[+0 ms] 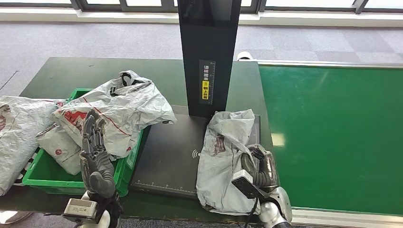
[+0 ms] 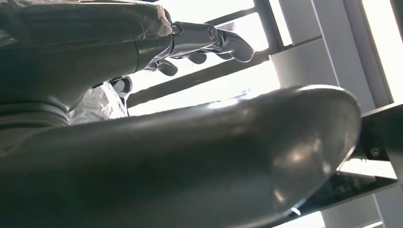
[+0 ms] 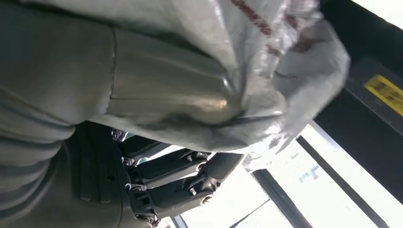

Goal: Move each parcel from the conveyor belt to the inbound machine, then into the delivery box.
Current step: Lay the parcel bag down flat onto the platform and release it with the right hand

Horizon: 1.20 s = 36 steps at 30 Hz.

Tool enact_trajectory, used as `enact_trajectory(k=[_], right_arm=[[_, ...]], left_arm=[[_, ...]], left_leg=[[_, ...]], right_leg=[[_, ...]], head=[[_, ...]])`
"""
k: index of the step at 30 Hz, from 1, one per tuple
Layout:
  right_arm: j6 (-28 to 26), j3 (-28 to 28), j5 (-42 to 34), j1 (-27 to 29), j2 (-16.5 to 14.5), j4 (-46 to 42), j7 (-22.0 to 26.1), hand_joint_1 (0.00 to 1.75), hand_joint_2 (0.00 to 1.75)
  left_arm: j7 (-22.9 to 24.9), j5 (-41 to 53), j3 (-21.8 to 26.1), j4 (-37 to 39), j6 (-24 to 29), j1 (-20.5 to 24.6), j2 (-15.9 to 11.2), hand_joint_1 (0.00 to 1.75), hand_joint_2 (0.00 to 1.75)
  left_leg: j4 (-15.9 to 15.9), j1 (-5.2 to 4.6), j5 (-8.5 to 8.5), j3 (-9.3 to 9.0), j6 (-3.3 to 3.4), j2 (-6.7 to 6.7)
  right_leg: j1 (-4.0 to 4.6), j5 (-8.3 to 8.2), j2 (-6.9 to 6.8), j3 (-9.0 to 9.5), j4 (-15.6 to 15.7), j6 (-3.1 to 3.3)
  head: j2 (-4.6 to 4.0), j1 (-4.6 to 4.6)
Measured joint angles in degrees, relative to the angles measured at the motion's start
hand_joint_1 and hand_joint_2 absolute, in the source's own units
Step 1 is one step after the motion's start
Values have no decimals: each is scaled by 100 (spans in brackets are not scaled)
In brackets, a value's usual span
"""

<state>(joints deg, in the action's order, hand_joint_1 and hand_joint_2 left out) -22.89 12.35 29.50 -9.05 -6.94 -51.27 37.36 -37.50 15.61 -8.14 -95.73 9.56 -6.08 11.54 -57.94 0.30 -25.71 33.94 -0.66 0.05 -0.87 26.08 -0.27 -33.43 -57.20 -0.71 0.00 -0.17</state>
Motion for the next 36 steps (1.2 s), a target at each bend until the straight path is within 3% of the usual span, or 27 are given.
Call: enact_trajectory(k=[3, 13, 19, 34, 36], right_arm=[[70, -4, 176, 3, -23, 263, -216, 0, 175], [218, -70, 254, -57, -117, 483, -153, 0, 175], [845, -99, 413, 485, -333, -478, -349, 0, 175], [914, -98, 429, 791, -395, -1253, -402, 0, 175], [914, -98, 429, 796, -396, -1268, -402, 0, 87]], left_arm=[[-40, 116, -7, 56, -87, -117, 2, 0, 0], [-56, 155, -8, 221, -91, -179, 5, 0, 0], [-16, 83, -8, 197, -74, -225, 23, 0, 0], [-11, 68, -8, 182, -67, -257, 33, 0, 0], [-11, 68, -8, 181, -65, -258, 34, 0, 0]], left_leg=[[0, 0, 0, 1, 0, 0], [0, 1, 0, -9, -2, 5], [0, 3, 0, -4, -3, 0], [0, 2, -3, -4, -3, 1], [0, 3, -2, -4, -3, 1]], right_leg=[[0, 0, 2, -3, 0, 0], [4, -1, 11, 3, 1, 2], [4, 0, 8, 0, -3, 4], [2, 3, 9, 0, -1, 6], [3, 3, 9, 0, -2, 6]], head=[[0, 0], [0, 0], [0, 0], [0, 0], [0, 0]])
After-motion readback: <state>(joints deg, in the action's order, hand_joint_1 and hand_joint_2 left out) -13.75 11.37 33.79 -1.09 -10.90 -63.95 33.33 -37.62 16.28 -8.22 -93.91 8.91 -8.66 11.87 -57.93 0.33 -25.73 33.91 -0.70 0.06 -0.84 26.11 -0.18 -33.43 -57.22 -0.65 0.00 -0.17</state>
